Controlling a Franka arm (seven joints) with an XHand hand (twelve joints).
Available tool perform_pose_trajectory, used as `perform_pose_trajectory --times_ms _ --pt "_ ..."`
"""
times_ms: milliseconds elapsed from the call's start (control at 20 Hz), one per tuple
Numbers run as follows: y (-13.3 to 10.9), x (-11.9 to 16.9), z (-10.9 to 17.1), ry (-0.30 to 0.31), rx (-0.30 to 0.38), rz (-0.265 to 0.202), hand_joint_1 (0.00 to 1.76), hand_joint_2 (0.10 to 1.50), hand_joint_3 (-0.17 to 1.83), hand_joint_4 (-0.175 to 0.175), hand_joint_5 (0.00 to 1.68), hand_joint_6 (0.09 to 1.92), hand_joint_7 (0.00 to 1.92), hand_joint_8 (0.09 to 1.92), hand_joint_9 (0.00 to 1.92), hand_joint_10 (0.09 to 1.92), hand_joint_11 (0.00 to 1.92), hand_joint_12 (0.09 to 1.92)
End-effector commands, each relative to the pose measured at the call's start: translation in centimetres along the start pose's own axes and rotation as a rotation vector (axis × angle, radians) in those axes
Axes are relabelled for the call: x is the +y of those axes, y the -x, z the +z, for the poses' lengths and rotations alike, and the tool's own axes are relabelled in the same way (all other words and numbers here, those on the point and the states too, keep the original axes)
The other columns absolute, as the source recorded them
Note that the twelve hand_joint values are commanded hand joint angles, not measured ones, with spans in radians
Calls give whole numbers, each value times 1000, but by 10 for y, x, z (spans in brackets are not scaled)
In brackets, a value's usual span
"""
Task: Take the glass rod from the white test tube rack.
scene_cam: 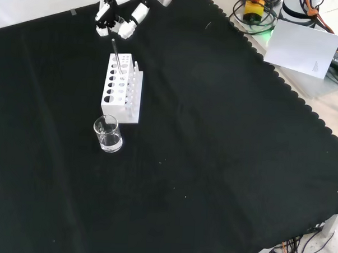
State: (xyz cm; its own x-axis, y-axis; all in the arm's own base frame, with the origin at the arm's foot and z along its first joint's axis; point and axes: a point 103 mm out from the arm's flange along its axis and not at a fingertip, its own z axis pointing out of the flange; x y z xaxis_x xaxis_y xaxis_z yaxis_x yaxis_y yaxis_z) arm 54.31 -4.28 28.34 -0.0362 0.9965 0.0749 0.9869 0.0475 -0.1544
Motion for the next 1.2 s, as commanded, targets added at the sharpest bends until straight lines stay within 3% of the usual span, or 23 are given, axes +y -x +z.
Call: perform_pose_trajectory --times_ms 50,700,900,1050,1200 --pt "11 0 33 -5 31 -5 735 1227 -175 -175 534 960 1074 1133 1350 1004 1112 1277" --pt "0 14 48 -43 14 -40 768 1224 -175 -175 576 980 1098 1130 1404 998 1186 1274" --pt "4 12 47 -6 7 -47 819 1213 -175 -175 623 975 1125 1112 1444 975 1223 1261" --pt "7 9 44 47 -26 -48 979 1185 -175 -175 750 930 1212 1051 1537 901 1353 1212" --pt "6 6 39 104 -53 -33 1122 1171 -105 -175 916 1030 1295 1020 1613 847 1525 1131"
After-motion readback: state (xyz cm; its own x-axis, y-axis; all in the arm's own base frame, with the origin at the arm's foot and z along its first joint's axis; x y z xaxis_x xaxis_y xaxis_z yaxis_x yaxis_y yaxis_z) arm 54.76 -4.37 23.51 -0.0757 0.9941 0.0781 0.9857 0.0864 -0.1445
